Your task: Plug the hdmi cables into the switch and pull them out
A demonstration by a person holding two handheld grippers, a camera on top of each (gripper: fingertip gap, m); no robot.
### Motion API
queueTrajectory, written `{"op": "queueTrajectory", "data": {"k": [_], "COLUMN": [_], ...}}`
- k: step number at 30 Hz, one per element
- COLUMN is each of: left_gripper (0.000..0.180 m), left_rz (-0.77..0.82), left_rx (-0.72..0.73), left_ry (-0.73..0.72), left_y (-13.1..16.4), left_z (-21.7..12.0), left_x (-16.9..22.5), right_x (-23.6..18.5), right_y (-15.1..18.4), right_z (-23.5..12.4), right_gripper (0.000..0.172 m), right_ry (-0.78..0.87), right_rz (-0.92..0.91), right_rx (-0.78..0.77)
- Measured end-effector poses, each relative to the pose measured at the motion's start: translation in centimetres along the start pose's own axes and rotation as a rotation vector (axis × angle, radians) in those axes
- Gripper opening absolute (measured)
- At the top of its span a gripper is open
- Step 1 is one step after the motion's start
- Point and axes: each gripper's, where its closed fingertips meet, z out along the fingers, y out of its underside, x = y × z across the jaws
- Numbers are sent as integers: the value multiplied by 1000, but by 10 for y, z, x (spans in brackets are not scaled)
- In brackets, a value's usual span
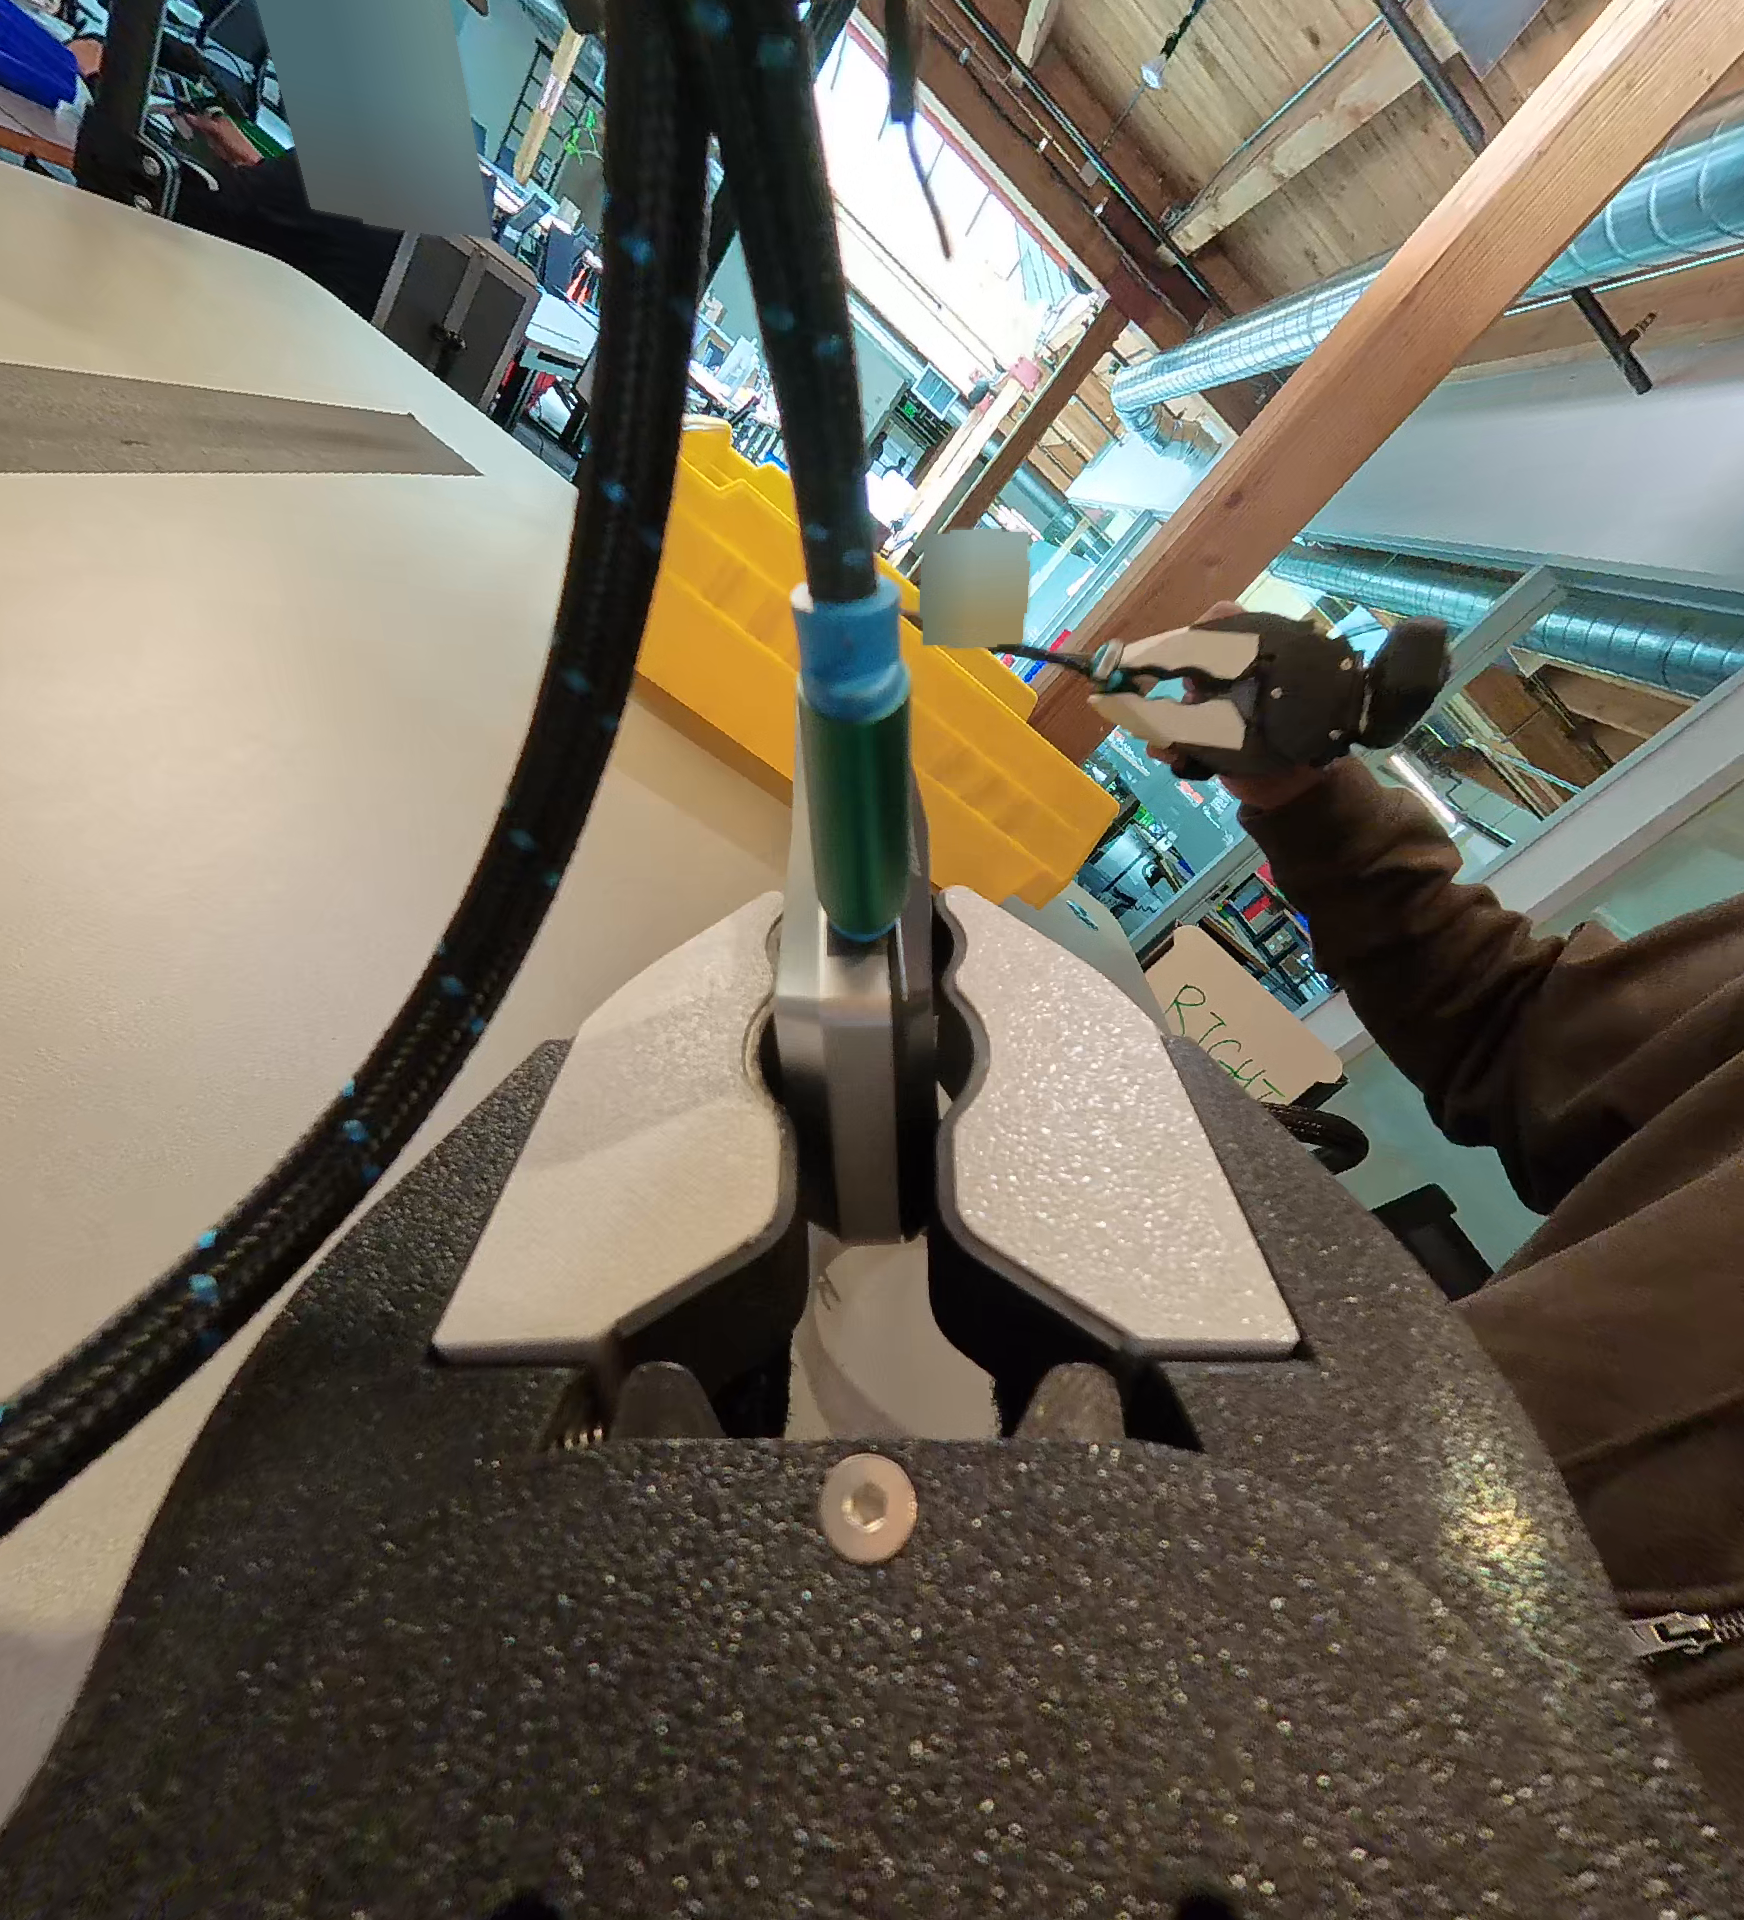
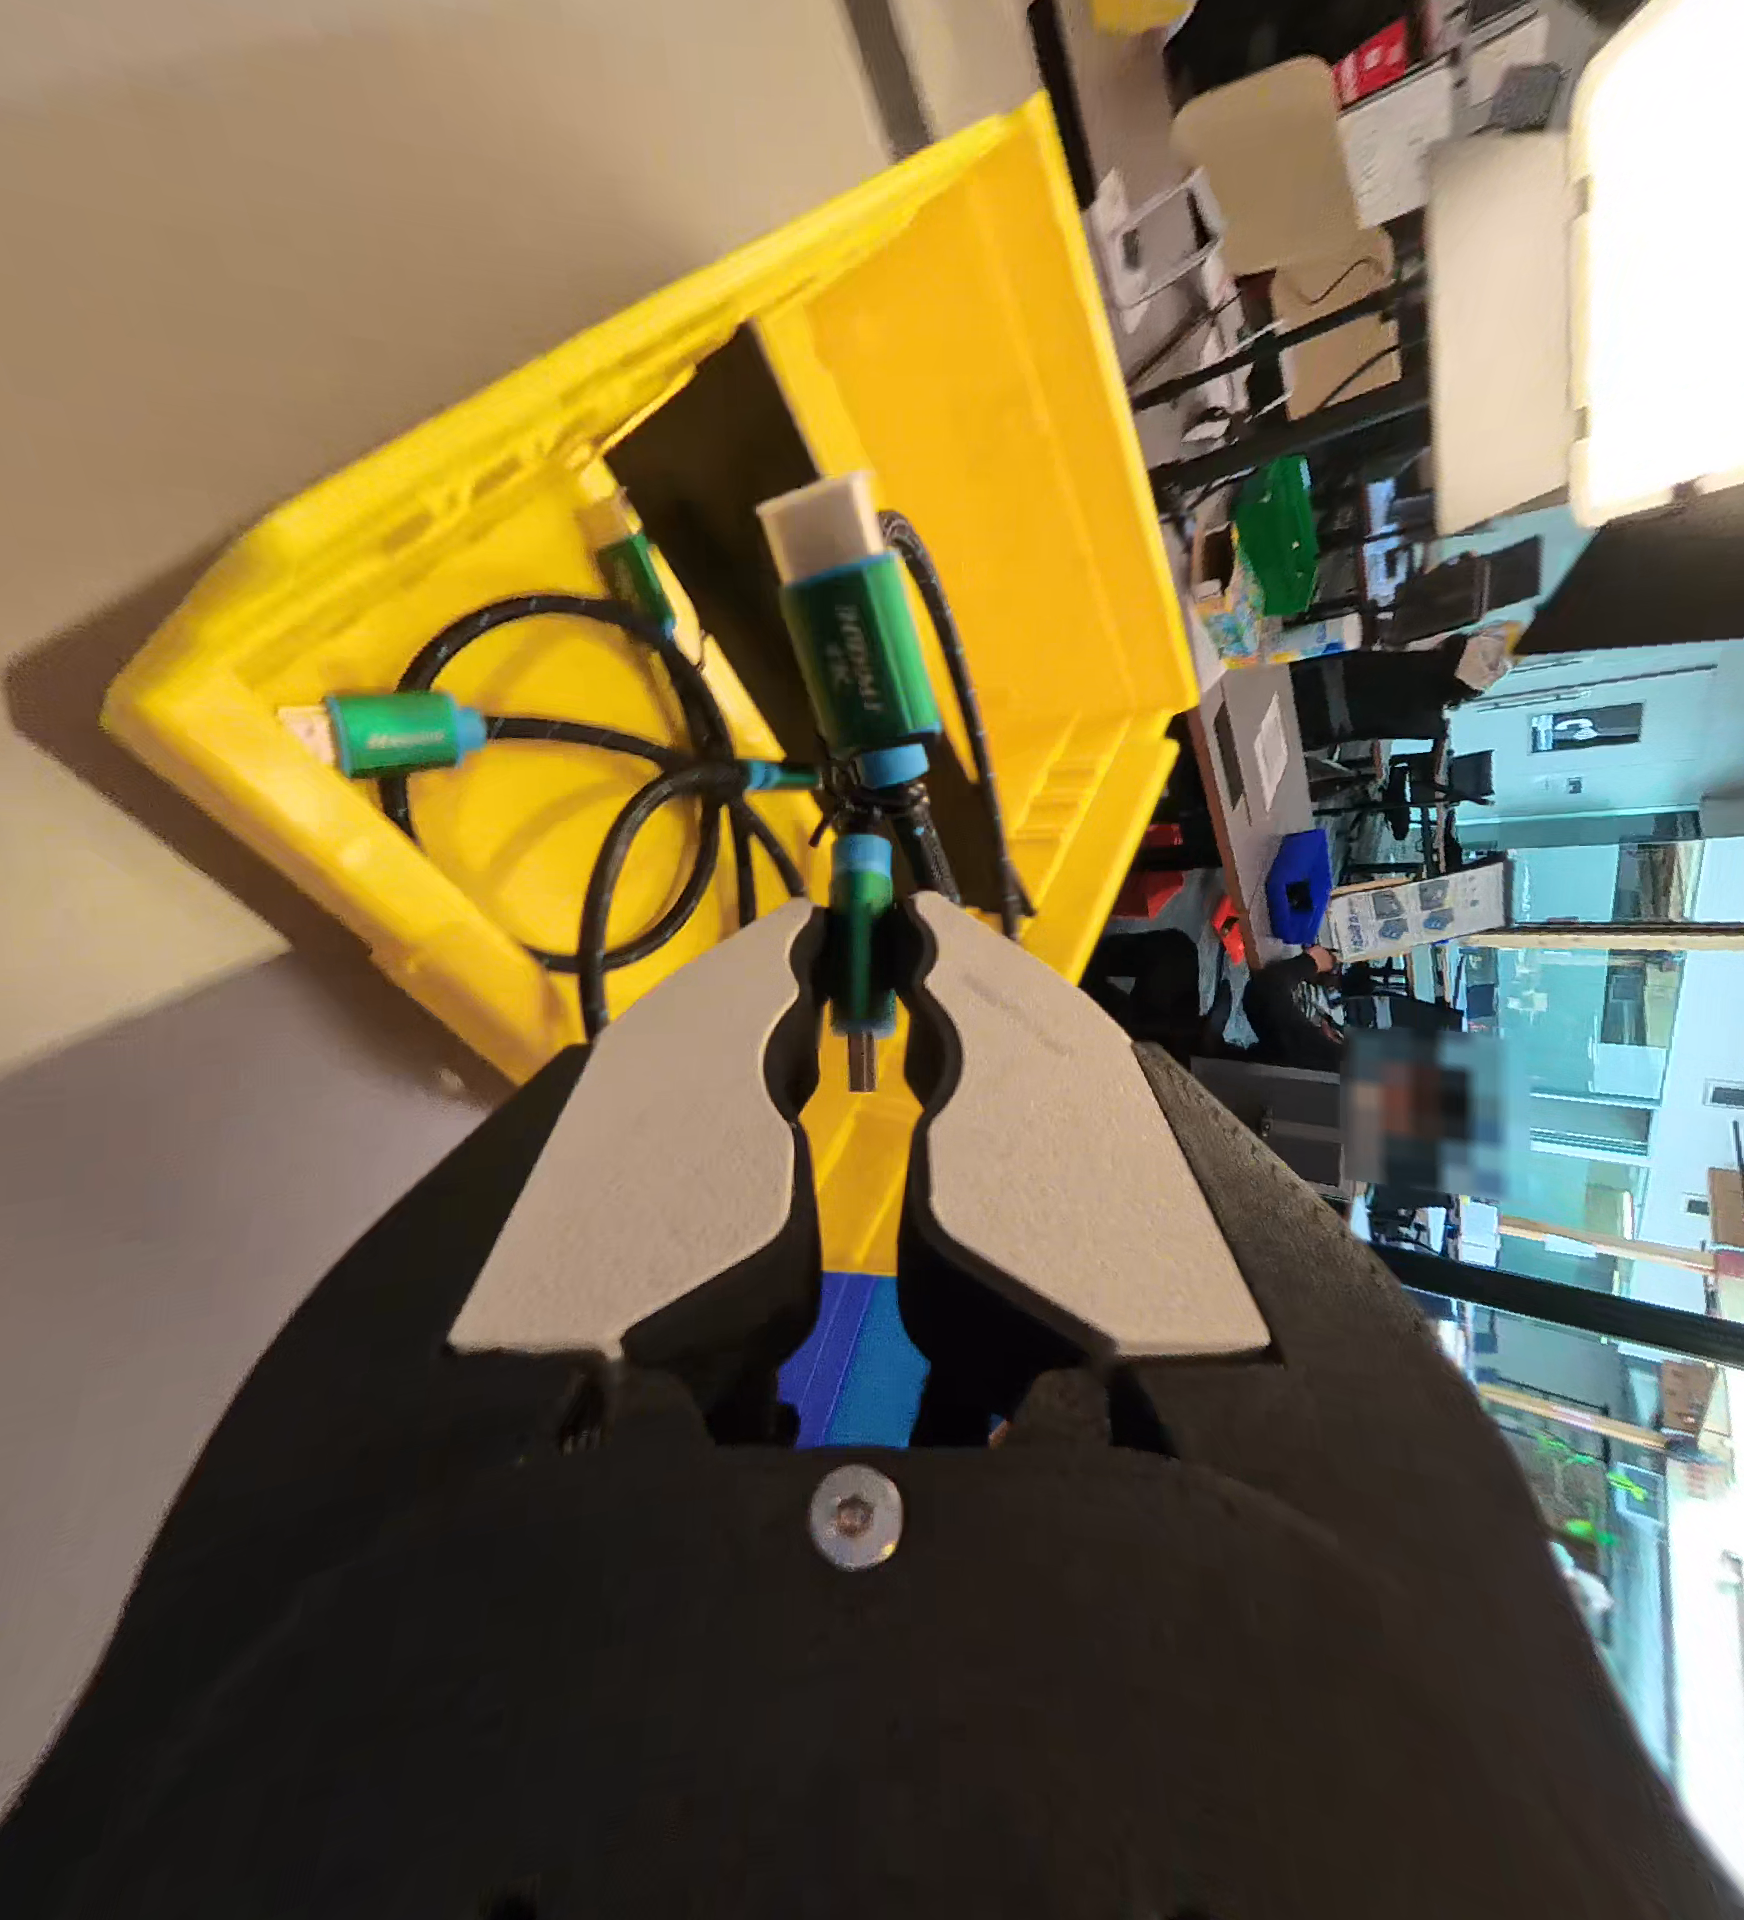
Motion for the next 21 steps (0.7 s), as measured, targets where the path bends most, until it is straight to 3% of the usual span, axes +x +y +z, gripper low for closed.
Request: {"op": "queueTrajectory", "data": {"k": [4, 15, 21], "left_gripper": [22, 22, 22], "left_rz": [3, 0, -9], "left_rx": [1, -1, -4], "left_ry": [-2, -12, -14], "left_y": [0, 0, 1], "left_z": [0, 0, 1], "left_x": [0, -1, -3], "right_x": [-25, -36, -34], "right_y": [15, 6, 5], "right_z": [10, -14, 10], "right_gripper": [12, 11, 11], "right_ry": [-33, 1, -6], "right_rz": [-79, -59, -37], "right_rx": [-42, 11, 24]}}
